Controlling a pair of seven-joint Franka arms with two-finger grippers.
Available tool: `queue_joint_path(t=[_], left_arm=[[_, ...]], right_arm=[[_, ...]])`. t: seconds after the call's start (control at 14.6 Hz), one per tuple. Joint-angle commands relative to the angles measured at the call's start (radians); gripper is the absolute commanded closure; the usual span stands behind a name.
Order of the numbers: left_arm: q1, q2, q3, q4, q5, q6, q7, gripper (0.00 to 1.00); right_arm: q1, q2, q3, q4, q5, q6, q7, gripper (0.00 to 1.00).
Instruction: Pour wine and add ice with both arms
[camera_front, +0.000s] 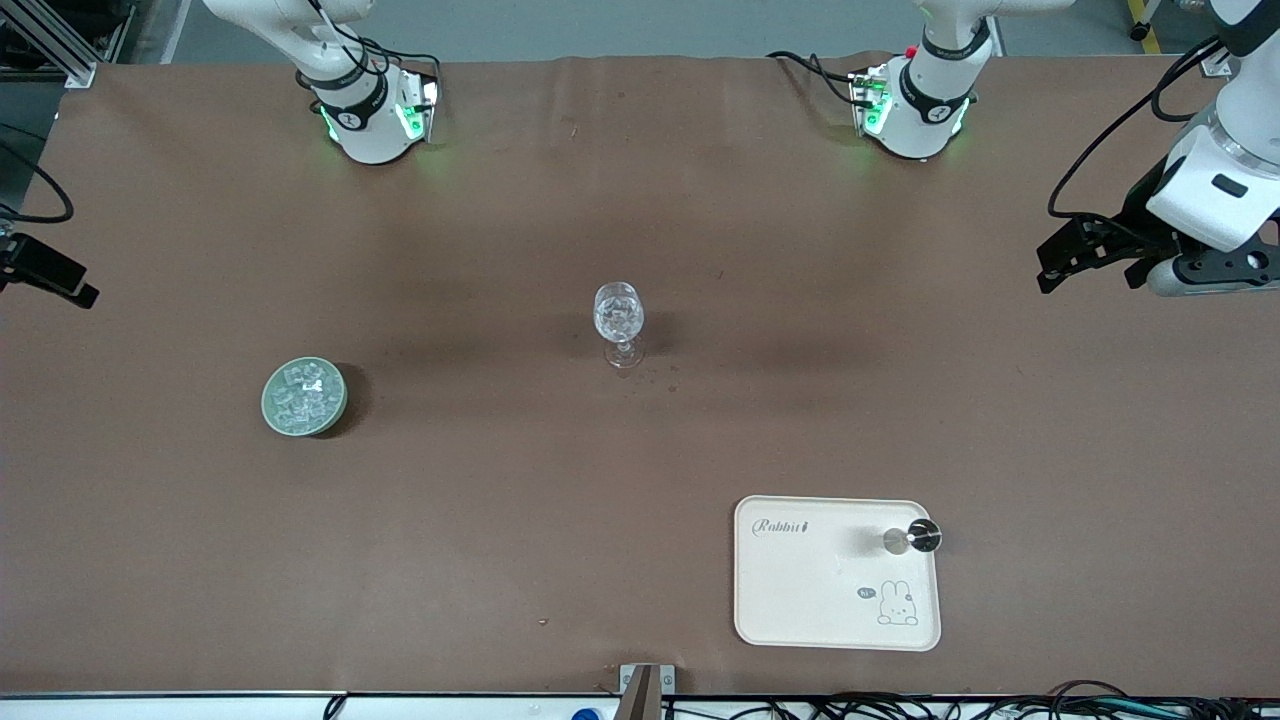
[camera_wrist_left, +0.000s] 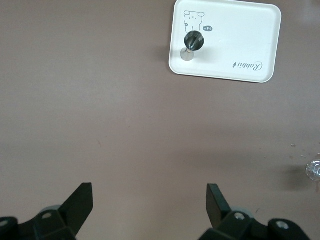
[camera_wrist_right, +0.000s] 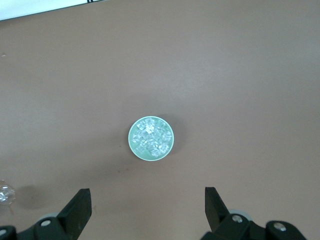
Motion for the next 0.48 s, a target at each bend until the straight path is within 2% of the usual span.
queue_joint_path(t=[0.0, 0.14, 0.41], left_arm=[[0.0, -0.011, 0.003, 0.012, -0.009, -0.016, 0.02, 0.0], [0.0, -0.011, 0.003, 0.018, -0.009, -0.027, 0.089, 0.0], [0.0, -0.011, 0.003, 0.021, -0.011, -0.062, 0.087, 0.0]], right_arm=[[-0.006, -0.032, 0.007, -0.04, 0.037, 0.018, -0.007, 0.0], [-0.003, -0.032, 0.006, -0.04, 0.036, 0.01, -0.009, 0.0], [-0.003, -0.032, 0.006, -0.04, 0.036, 0.004, -0.009, 0.0]])
